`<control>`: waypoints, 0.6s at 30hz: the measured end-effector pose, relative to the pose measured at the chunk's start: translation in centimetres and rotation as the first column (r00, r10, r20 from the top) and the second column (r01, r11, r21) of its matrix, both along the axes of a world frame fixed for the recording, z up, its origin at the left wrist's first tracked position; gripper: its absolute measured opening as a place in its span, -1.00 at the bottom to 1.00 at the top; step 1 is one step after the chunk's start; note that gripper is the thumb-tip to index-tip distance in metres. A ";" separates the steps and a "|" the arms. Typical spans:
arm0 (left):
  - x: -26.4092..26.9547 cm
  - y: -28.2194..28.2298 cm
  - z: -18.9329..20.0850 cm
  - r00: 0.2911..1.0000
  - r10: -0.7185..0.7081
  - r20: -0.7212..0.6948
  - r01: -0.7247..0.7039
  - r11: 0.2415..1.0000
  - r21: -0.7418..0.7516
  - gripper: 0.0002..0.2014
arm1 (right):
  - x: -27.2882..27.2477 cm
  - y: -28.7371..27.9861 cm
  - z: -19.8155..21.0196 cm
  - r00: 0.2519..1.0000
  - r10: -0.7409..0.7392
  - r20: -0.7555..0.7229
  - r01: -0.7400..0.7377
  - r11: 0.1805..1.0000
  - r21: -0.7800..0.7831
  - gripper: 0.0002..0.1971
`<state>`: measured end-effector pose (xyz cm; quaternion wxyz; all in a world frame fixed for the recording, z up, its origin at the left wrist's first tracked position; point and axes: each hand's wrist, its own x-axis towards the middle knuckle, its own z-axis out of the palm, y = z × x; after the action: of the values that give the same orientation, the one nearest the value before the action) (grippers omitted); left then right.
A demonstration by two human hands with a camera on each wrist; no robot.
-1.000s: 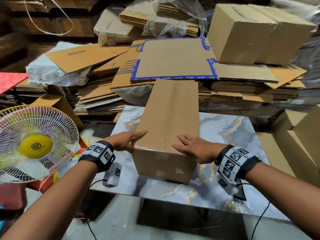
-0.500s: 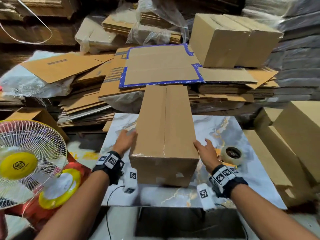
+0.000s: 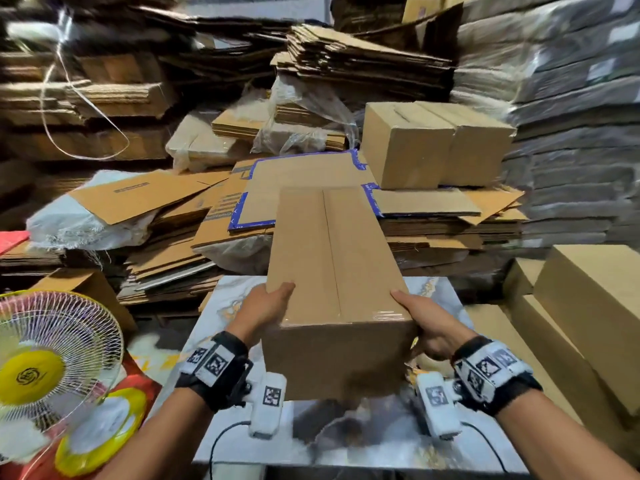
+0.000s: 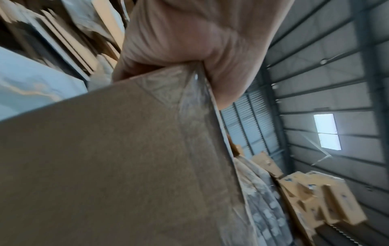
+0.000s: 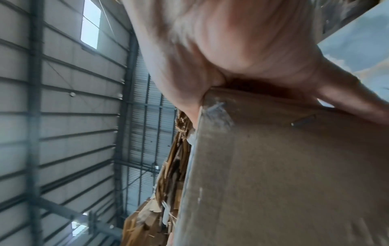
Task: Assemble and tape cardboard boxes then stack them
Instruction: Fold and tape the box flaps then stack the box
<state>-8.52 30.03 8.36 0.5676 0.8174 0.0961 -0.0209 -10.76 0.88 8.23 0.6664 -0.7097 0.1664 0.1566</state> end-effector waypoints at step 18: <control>6.2 -10.1 14.6 0.874 0.026 0.485 -0.047 0.998 0.030 -0.69 | 7.5 -7.9 10.7 0.811 -0.109 0.575 0.076 0.994 0.081 -0.63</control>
<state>-2.34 19.93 22.93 0.5568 0.8062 -0.0332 0.1973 -3.26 -7.06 18.93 0.7112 -0.6965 -0.0139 -0.0943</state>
